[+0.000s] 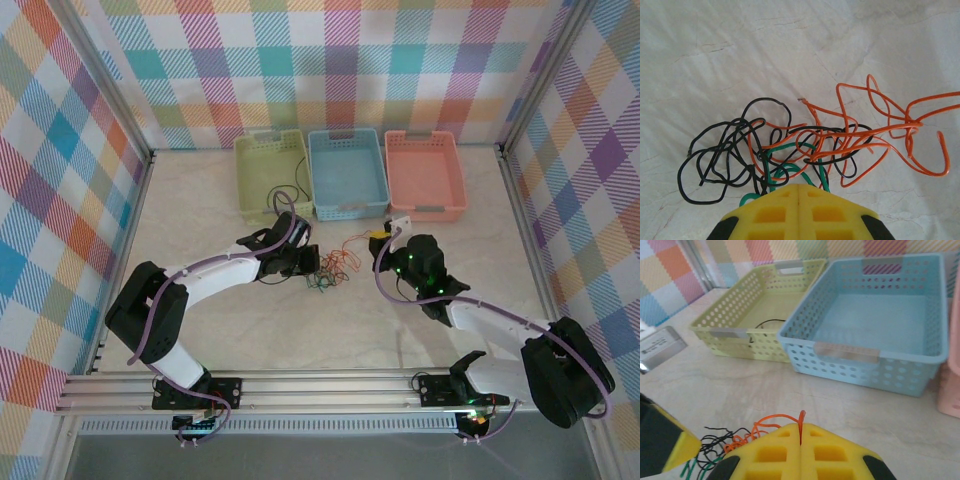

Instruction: Untangle the cables

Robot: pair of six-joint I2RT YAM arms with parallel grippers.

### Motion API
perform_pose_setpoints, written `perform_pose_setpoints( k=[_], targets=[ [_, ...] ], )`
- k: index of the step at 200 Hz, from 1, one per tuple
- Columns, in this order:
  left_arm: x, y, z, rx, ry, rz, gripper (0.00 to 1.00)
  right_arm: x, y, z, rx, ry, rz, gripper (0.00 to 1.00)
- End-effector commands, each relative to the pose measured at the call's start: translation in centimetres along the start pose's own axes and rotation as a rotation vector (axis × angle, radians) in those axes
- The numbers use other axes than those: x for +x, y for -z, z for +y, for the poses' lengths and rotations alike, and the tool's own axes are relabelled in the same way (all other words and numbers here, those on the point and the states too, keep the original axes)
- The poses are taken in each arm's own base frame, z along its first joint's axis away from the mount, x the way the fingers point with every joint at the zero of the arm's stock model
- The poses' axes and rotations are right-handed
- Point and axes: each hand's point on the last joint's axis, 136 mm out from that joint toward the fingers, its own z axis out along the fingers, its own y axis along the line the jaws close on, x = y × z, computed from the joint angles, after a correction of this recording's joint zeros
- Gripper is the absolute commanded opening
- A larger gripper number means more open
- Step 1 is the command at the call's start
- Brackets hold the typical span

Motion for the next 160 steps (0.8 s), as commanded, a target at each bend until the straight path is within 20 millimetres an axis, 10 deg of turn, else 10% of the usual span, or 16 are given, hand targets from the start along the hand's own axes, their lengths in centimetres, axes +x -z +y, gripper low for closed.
perform_pose_setpoints(
  k=[1,15,38,57,160],
  targets=[
    [-0.7,1.3,-1.4,0.032,-0.006,-0.034,0.00,-0.9,0.9,-1.2,0.059,-0.025,-0.054,0.00],
    [-0.7,1.6,-2.3,0.084,-0.020,-0.041,0.00,-1.2,0.9,0.6,-0.058,-0.024,-0.063,0.00],
    [-0.6,1.9,-3.7,0.159,-0.038,-0.049,0.57,-0.9,0.3,3.9,-0.239,-0.012,-0.007,0.00],
    [-0.5,1.8,-4.4,0.190,-0.053,-0.045,0.72,-0.7,0.1,4.9,-0.303,-0.019,-0.002,0.00],
    [-0.9,0.8,-0.8,0.100,0.138,-0.040,0.65,-1.6,2.3,5.8,-0.358,0.039,-0.069,0.00]
  ],
)
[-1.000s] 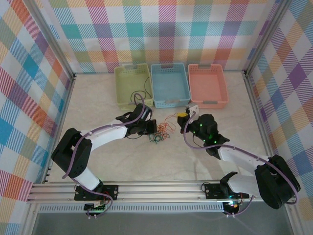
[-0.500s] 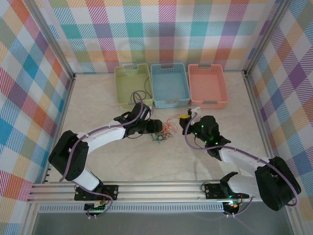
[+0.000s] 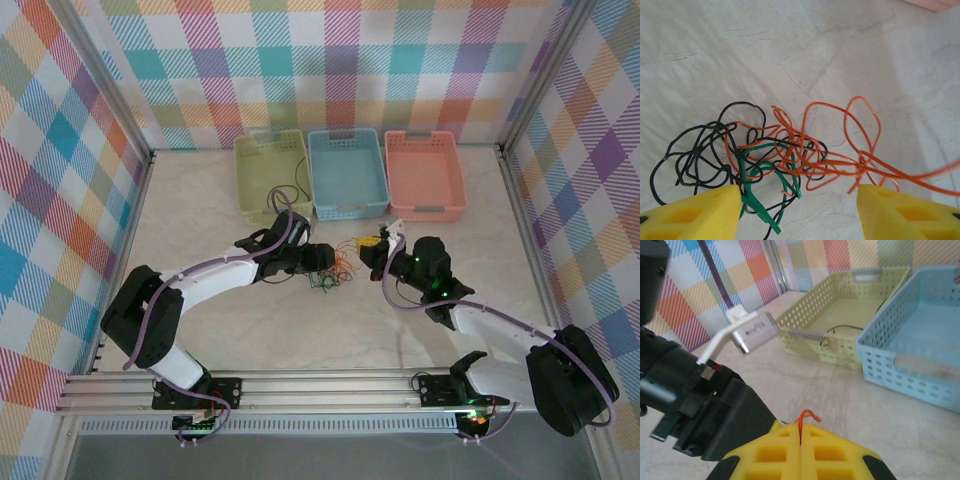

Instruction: Untangle the cables

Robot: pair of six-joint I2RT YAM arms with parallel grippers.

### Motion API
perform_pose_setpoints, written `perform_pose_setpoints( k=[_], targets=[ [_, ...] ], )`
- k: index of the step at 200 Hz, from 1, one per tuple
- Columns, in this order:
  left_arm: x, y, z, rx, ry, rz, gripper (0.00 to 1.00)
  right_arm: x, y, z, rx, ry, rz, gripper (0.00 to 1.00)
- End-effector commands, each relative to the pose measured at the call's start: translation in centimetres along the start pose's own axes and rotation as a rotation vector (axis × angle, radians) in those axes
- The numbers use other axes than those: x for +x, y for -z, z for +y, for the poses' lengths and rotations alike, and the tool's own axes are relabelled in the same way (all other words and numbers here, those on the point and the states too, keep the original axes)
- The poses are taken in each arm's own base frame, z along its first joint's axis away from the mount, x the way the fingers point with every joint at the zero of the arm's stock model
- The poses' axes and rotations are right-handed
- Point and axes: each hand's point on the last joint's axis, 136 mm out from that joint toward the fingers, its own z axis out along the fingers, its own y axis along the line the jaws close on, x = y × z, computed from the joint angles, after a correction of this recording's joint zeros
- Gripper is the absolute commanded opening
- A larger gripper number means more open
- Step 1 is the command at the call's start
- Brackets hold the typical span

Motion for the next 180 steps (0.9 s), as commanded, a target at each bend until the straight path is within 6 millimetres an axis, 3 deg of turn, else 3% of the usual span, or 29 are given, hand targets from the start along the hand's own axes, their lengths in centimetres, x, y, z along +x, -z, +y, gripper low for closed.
perform_pose_setpoints(
  k=[1,65,135,180],
  targets=[
    [-0.1,0.1,0.9,0.010,0.085,-0.006,0.65,-0.6,0.3,0.7,-0.035,0.031,-0.032,0.00],
    [-0.6,-0.4,2.2,0.099,0.238,0.008,0.67,-0.3,0.1,0.9,-0.053,0.037,-0.019,0.00],
    [-1.2,-0.9,-0.1,0.193,0.225,0.057,0.69,0.1,-0.2,1.1,-0.075,0.033,0.001,0.00],
    [-2.0,0.0,-1.7,0.236,0.240,0.072,0.66,0.1,-0.3,1.2,-0.076,0.039,0.005,0.00]
  ],
)
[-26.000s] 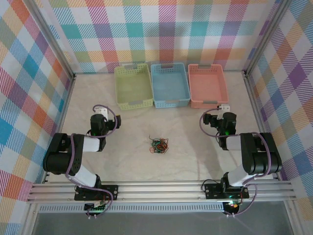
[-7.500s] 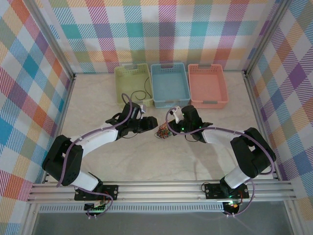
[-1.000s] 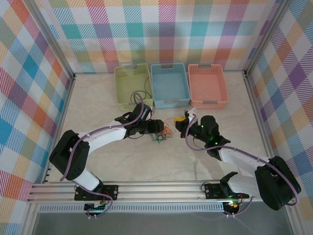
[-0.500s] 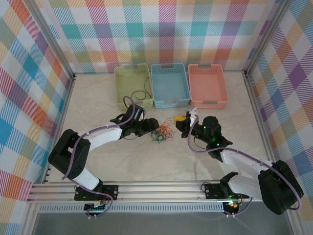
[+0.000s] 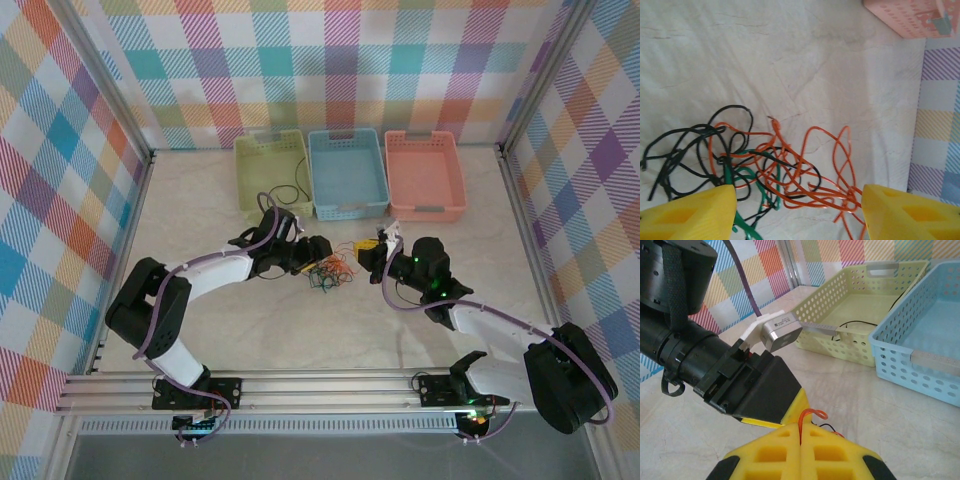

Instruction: Untangle the cables

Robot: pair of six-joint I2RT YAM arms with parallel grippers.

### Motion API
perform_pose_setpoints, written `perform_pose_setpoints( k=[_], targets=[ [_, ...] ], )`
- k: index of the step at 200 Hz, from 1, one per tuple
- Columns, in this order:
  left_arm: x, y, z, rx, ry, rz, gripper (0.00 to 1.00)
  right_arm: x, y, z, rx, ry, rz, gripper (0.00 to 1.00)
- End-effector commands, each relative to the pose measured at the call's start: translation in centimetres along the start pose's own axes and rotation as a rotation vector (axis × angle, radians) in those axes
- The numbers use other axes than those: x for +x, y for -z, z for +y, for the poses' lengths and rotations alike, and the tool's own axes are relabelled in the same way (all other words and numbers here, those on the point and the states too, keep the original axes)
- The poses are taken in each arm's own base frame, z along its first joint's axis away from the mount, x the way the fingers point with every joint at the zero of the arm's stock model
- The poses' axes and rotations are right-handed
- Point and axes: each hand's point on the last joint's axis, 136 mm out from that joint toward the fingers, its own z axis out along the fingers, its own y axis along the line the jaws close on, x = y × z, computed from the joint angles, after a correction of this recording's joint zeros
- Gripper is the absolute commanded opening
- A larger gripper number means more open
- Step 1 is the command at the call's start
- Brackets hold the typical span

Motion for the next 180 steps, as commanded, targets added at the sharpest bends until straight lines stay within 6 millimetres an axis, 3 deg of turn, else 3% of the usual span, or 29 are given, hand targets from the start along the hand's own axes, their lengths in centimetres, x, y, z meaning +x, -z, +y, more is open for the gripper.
perform_pose_setpoints(
  k=[1,20,34,59,119,180],
  targets=[
    [-0.7,0.6,-2.1,0.058,0.009,0.012,0.66,-0.8,0.0,0.5,-0.028,0.035,-0.024,0.00],
    [-0.6,0.6,-1.9,0.045,0.031,0.021,0.64,-1.0,0.2,0.5,-0.025,0.040,-0.034,0.00],
    [-0.2,0.1,-1.6,0.036,0.071,0.047,0.56,-1.1,0.2,0.7,-0.031,0.044,-0.038,0.00],
    [0.6,-1.3,-1.7,0.069,0.137,0.122,0.55,-1.1,0.4,0.9,-0.040,0.053,-0.044,0.00],
    [0.9,-1.8,-1.5,0.049,0.138,0.137,0.48,-1.4,0.7,1.2,-0.051,0.065,-0.053,0.00],
    [1.2,-2.5,-0.5,0.012,0.119,0.150,0.22,-1.7,1.1,1.4,-0.048,0.070,-0.063,0.00]
  ],
)
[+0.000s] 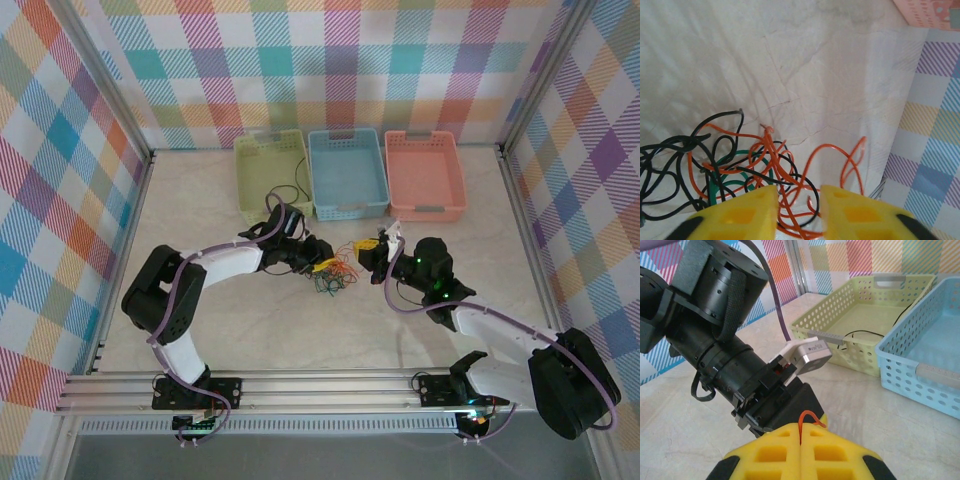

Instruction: Untangle the cables

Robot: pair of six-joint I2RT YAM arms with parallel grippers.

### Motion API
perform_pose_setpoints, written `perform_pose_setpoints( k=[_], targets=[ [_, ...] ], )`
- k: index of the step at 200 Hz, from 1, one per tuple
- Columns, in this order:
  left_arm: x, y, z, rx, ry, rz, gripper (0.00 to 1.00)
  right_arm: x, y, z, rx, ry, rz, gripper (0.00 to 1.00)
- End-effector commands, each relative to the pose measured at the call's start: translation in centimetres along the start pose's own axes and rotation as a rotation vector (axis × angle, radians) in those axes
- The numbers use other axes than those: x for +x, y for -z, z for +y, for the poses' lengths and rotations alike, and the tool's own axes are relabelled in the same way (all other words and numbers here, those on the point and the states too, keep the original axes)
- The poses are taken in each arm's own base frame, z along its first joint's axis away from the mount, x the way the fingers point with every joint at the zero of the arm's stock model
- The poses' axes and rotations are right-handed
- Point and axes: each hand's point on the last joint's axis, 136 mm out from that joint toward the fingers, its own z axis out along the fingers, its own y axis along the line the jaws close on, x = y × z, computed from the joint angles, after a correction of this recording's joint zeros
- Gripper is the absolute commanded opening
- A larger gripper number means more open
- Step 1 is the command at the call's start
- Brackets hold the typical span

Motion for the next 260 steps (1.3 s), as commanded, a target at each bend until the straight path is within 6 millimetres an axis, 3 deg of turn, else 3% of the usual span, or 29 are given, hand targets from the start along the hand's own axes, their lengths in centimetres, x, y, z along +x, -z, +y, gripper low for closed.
perform_pose_setpoints(
  k=[1,37,84,135,181,212,242,260],
  targets=[
    [0.2,-0.2,-0.3,-0.004,-0.016,0.020,0.21,-0.7,0.6,0.6,-0.020,0.039,-0.034,0.00],
    [0.3,-0.2,-0.3,-0.005,-0.031,0.022,0.00,-0.9,0.7,0.1,0.012,0.040,-0.038,0.00],
    [0.3,0.4,0.0,-0.027,-0.055,0.002,0.00,-1.2,1.8,-3.8,0.248,-0.011,-0.072,0.00],
    [0.2,1.6,1.3,-0.082,-0.086,-0.042,0.00,-1.2,5.9,-9.7,0.645,-0.095,-0.148,0.00],
    [0.0,3.1,1.7,-0.111,-0.103,-0.085,0.00,-1.2,7.6,-11.4,0.761,-0.131,-0.175,0.00],
    [-0.8,5.0,2.0,-0.133,-0.102,-0.163,0.00,-0.8,9.6,-12.9,0.860,-0.188,-0.215,0.00],
    [-1.7,7.0,2.5,-0.146,-0.094,-0.241,0.00,-0.3,10.3,-13.7,0.903,-0.225,-0.220,0.00],
    [-1.9,7.7,2.5,-0.148,-0.098,-0.270,0.00,-0.3,9.7,-13.4,0.861,-0.224,-0.209,0.00]
  ],
)
